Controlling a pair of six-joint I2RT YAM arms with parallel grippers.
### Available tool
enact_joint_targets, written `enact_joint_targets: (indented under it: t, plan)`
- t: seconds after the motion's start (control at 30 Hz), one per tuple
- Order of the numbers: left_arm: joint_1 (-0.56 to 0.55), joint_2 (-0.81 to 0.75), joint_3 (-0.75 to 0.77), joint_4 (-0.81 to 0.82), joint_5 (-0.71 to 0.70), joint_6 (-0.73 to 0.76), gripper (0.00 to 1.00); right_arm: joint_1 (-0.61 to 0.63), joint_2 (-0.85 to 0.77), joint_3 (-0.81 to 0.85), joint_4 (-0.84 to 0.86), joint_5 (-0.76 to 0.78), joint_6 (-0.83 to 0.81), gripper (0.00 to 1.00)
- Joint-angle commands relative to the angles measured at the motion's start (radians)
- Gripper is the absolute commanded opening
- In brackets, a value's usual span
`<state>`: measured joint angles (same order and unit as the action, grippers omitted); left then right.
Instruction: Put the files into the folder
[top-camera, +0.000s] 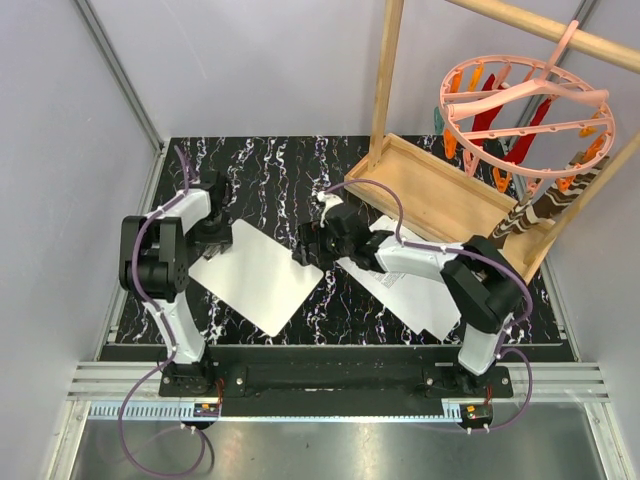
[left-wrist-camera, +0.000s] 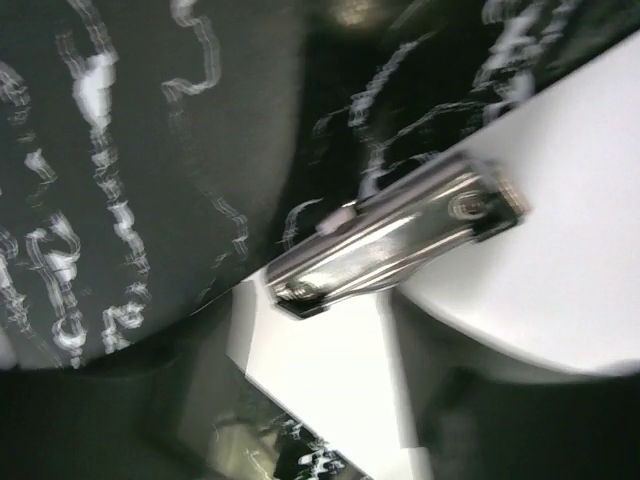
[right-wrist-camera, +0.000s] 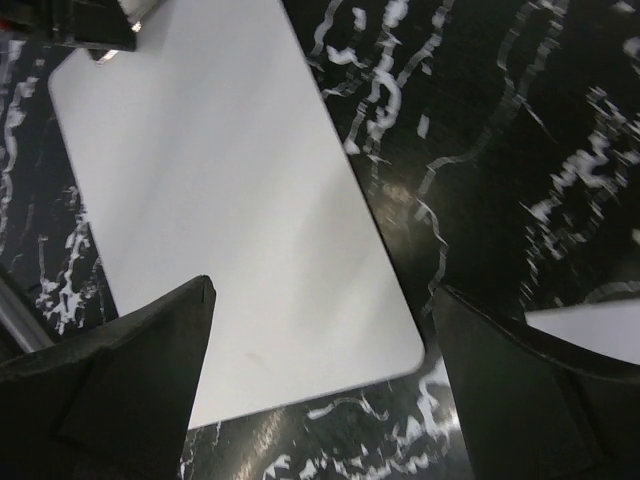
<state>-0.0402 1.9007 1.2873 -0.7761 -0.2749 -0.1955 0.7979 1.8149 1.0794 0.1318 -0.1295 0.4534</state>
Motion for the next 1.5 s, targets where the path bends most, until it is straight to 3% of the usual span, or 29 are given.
enact_joint_targets:
  t: [0.0,0.1,0.2,0.23,0.27,0.3,0.43,0.6,0.8,0.93,1.17,1.33,1.47]
  plan:
    - [0.002,-0.19,-0.003,-0.008,-0.184,-0.088,0.82,-0.012,-0.179,0.05,-0.321,0.255,0.114,1.0]
    - [-0.075,-0.323,0.023,-0.005,-0.163,-0.107,0.89,-0.087,-0.351,-0.051,-0.46,0.324,0.181,1.0]
    - [-0.219,-0.38,0.021,0.058,0.067,-0.145,0.85,-0.196,-0.557,-0.191,-0.547,0.315,0.263,1.0]
    - [-0.31,-0.382,0.011,0.098,0.232,-0.162,0.84,-0.219,-0.606,-0.223,-0.575,0.324,0.28,1.0]
    - [-0.363,-0.379,0.0,0.197,0.305,-0.198,0.83,-0.245,-0.69,-0.246,-0.625,0.333,0.295,1.0]
    - [-0.469,-0.352,-0.008,0.243,0.353,-0.212,0.81,-0.252,-0.725,-0.286,-0.655,0.37,0.318,1.0]
    - [-0.666,-0.208,0.073,0.429,0.45,-0.255,0.79,-0.27,-0.821,-0.34,-0.794,0.432,0.361,1.0]
    - [-0.774,0.009,0.202,0.537,0.503,-0.36,0.75,-0.296,-0.925,-0.397,-0.929,0.485,0.5,1.0]
    - [-0.843,0.175,0.253,0.643,0.585,-0.464,0.74,-0.377,-1.04,-0.516,-0.994,0.496,0.642,1.0]
    - [-0.83,0.262,0.273,0.548,0.588,-0.556,0.74,-0.424,-1.101,-0.553,-1.031,0.496,0.695,1.0]
    - [-0.742,0.209,0.083,0.558,0.531,-0.544,0.74,-0.46,-1.02,-0.526,-1.043,0.516,0.713,1.0]
    - [-0.688,0.187,0.04,0.54,0.534,-0.499,0.74,-0.465,-0.97,-0.524,-1.015,0.513,0.682,1.0]
    - [-0.672,0.176,0.02,0.534,0.548,-0.498,0.74,-0.467,-0.948,-0.568,-0.963,0.397,0.682,1.0]
